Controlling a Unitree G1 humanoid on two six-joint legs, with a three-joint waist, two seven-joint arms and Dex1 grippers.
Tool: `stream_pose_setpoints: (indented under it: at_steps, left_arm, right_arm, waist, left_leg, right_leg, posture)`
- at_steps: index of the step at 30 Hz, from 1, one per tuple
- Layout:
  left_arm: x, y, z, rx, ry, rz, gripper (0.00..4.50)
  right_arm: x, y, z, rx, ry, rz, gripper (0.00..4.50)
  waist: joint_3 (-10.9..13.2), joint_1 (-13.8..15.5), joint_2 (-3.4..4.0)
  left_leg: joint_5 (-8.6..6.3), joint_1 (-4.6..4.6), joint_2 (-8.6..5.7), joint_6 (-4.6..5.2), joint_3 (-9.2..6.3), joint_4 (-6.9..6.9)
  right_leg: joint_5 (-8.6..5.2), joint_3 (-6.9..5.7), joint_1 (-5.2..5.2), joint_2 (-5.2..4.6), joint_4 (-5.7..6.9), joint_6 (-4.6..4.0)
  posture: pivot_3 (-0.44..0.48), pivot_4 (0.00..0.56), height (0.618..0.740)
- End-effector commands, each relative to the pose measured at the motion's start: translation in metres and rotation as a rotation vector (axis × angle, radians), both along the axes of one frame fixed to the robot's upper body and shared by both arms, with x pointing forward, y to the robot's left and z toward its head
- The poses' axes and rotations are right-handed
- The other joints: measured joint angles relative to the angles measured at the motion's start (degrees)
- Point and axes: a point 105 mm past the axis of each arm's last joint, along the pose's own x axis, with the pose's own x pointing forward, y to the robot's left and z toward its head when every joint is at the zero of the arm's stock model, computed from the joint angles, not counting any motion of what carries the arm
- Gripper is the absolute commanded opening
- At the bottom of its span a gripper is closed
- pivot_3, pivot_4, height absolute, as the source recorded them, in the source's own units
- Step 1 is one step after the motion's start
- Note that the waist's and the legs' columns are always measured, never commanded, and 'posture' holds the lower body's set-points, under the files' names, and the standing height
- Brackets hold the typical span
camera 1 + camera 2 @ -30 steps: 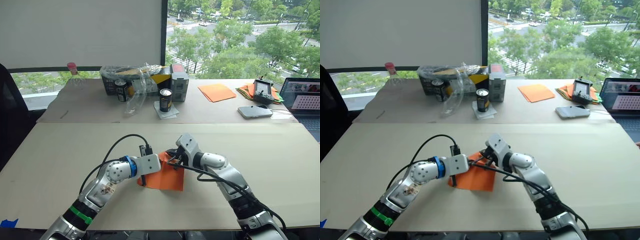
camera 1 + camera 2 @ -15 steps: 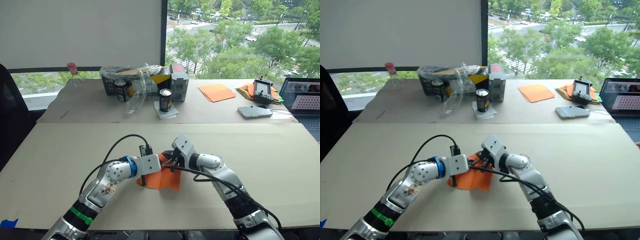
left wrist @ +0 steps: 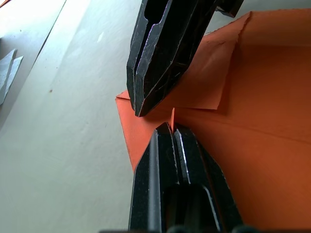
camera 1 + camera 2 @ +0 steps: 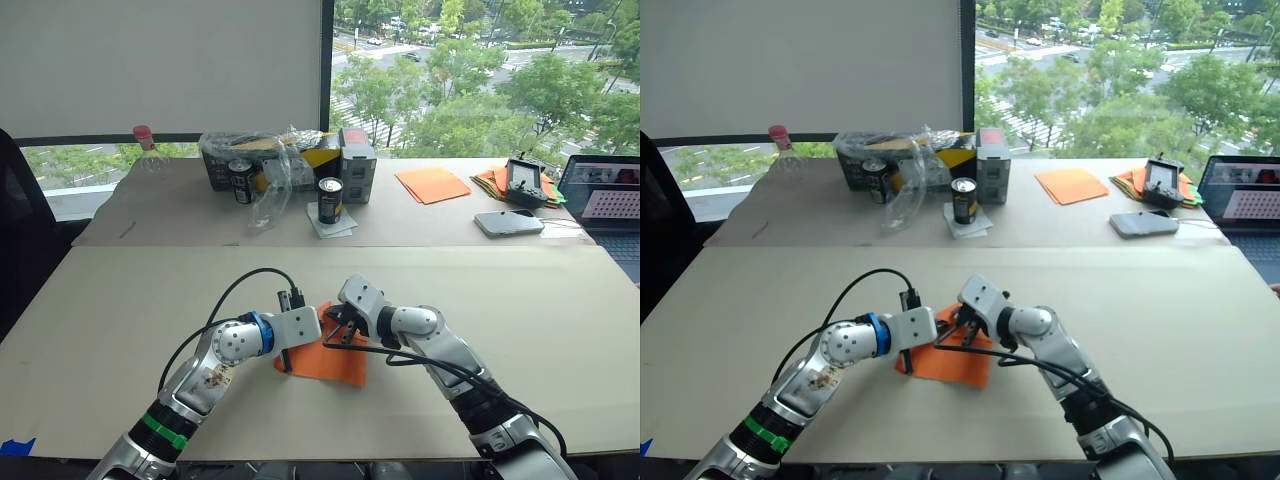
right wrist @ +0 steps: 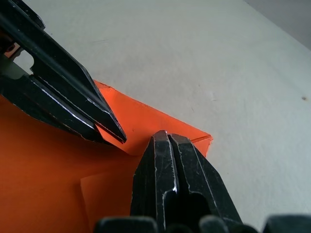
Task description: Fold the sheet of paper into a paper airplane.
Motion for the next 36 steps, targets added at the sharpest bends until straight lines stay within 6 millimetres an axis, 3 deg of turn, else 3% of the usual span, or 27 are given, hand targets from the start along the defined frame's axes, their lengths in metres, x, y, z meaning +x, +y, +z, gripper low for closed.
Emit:
stream_pose_setpoints:
  at_steps: [1, 9, 13, 14, 16, 18, 20, 26, 36]
  left_arm:
    - [0.001, 0.003, 0.015, -0.067, 0.0, 0.023, 0.01]
    - [-0.003, 0.026, 0.056, -0.398, 0.155, 0.063, 2.47]
    - [0.007, 0.055, 0.072, -0.51, 0.17, 0.168, 2.47]
    - [0.011, 0.062, 0.069, -0.517, 0.179, 0.211, 1.84]
    - [0.016, 0.066, 0.063, -0.495, 0.178, 0.258, 1.26]
    - [0.019, 0.062, 0.059, -0.506, 0.192, 0.273, 0.48]
    - [0.02, 0.054, 0.053, -0.513, 0.208, 0.266, 0.03]
    - [0.014, 0.033, 0.029, -0.499, 0.297, 0.221, 0.03]
    - [-0.007, 0.034, -0.02, -0.312, 0.408, 0.229, 0.03]
  right_arm:
    - [0.0, 0.001, -0.002, -0.026, 0.0, 0.01, 0.0]
    - [-0.003, 0.004, -0.011, -0.016, 0.036, 0.019, 0.0]
    - [-0.004, 0.008, -0.013, -0.009, 0.043, 0.024, 0.0]
    - [-0.004, 0.009, -0.013, -0.006, 0.044, 0.024, 0.0]
    - [-0.004, 0.01, -0.013, -0.004, 0.045, 0.025, 0.0]
    - [-0.004, 0.011, -0.013, -0.001, 0.046, 0.026, 0.0]
    - [-0.004, 0.011, -0.013, 0.002, 0.045, 0.025, 0.0]
    - [-0.003, 0.013, -0.012, 0.009, 0.044, 0.018, 0.0]
    - [0.003, 0.019, 0.002, 0.069, -0.005, -0.017, 0.0]
  waist:
    - [0.0, -0.01, 0.0]
    - [0.0, -0.19, 0.0]
    - [0.0, -0.47, 0.0]
    - [0.0, -0.55, 0.0]
    - [-0.01, -0.57, 0.01]
    - [-0.01, -0.5, 0.0]
    - [-0.01, -0.4, 0.0]
    - [-0.01, -0.58, 0.0]
    - [-0.02, -0.85, 0.02]
  left_leg:
    - [0.0, 0.0, 0.0, 0.0, 0.0, 0.0]
    - [0.01, 0.01, 0.01, -0.02, 0.0, 0.02]
    - [0.01, 0.06, 0.02, -0.02, 0.0, 0.02]
    - [0.02, 0.06, 0.03, -0.03, -0.01, 0.02]
    - [0.02, 0.09, 0.04, -0.04, -0.01, 0.01]
    - [0.02, 0.11, 0.03, -0.04, 0.0, 0.01]
    - [0.02, 0.11, 0.02, -0.04, 0.0, 0.02]
    - [0.03, 0.11, 0.03, -0.06, 0.01, 0.01]
    - [0.03, 0.14, 0.03, -0.07, 0.01, 0.01]
  right_leg:
    - [0.0, 0.0, 0.0, 0.0, 0.0, 0.0]
    - [0.0, 0.0, -0.01, 0.0, 0.03, 0.0]
    - [0.0, 0.01, 0.02, 0.0, 0.05, 0.0]
    - [0.0, 0.01, 0.01, 0.01, 0.05, -0.01]
    - [0.0, 0.01, 0.03, 0.02, 0.06, -0.01]
    - [0.0, 0.01, 0.06, 0.02, 0.06, -0.01]
    - [0.0, 0.02, 0.07, 0.01, 0.05, -0.01]
    - [0.0, 0.03, 0.05, 0.02, 0.09, -0.01]
    - [0.0, 0.04, 0.06, 0.02, 0.1, -0.02]
  posture:
    - [0.0, 0.15, 0.67]
    - [0.0, 0.15, 0.67]
    - [0.0, 0.15, 0.67]
    - [0.0, 0.15, 0.67]
    - [0.0, 0.15, 0.67]
    - [0.0, 0.15, 0.67]
    - [0.0, 0.15, 0.67]
    - [0.0, 0.15, 0.67]
    - [0.0, 0.15, 0.67]
